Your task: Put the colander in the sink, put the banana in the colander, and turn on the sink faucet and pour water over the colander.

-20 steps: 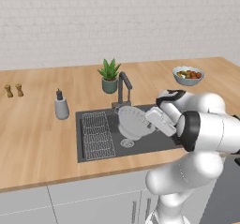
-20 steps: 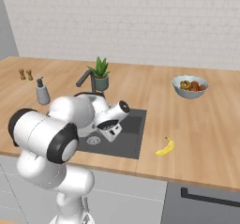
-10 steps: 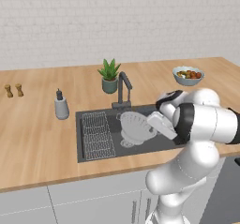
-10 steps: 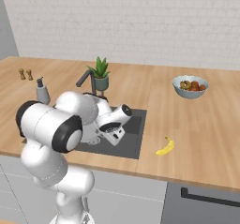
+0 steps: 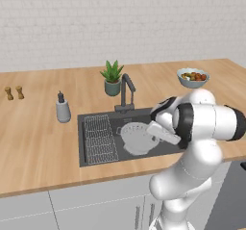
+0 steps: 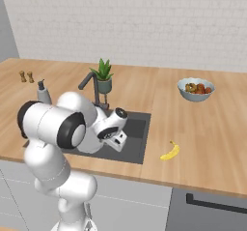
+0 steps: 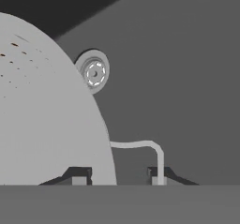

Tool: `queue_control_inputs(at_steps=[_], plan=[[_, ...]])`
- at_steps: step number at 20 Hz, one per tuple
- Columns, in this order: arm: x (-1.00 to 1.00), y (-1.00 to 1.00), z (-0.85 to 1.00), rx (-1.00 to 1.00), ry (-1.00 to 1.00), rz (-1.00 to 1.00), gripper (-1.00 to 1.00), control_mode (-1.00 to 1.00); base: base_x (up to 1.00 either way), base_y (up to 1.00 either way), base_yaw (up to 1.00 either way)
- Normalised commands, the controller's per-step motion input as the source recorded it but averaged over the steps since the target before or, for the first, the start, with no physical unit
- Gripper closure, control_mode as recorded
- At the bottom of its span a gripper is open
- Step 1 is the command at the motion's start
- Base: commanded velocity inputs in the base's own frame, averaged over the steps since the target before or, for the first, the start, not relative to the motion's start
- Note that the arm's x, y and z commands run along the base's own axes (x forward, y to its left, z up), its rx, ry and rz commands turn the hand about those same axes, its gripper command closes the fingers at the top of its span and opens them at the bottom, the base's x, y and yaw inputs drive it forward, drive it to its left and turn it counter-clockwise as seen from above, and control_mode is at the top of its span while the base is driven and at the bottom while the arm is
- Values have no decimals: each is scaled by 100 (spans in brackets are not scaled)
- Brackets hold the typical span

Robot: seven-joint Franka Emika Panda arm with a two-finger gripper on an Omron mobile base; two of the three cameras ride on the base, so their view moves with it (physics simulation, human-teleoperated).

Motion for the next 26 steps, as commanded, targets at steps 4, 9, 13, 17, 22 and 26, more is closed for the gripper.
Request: queue_control_inputs(at_steps=[4, 9, 13, 17, 22, 26], plan=[[9, -3, -28, -3, 0, 0, 100, -100, 0, 0, 0], [11, -3, -28, 0, 5, 0, 100, -100, 0, 0, 0], [11, -7, -32, 0, 7, 0, 100, -100, 0, 0, 0], [8, -1, -32, 0, 5, 0, 100, -100, 0, 0, 0], [7, 3, -27, 0, 7, 0, 100, -100, 0, 0, 0], [1, 24, -16, 0, 4, 0, 100, -100, 0, 0, 0]])
